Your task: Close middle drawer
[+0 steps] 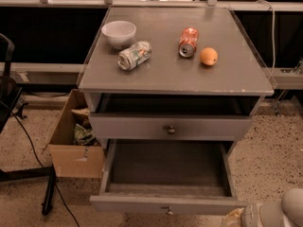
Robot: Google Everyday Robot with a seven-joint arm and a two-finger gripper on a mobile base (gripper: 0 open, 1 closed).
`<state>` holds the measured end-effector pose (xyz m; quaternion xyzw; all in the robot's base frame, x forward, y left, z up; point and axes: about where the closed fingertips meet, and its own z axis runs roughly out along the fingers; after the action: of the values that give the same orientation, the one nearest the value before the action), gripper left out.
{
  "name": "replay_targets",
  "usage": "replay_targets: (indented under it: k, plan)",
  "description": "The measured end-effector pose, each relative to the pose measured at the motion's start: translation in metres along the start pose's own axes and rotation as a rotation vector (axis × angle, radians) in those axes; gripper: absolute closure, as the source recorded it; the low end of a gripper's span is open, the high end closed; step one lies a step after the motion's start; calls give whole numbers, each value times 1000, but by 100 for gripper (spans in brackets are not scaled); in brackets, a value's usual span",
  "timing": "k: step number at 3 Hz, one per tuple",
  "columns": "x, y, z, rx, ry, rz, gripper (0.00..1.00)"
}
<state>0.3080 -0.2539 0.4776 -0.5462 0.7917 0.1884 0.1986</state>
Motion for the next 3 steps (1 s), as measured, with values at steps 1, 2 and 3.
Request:
replay_targets:
  k: [1,2,3]
  plan:
    - [17,-10,28,-11,-43,-56,100]
    - [25,-12,49,-32,-87,-110,100]
    - [26,-16,68,-42,-129,-157,100]
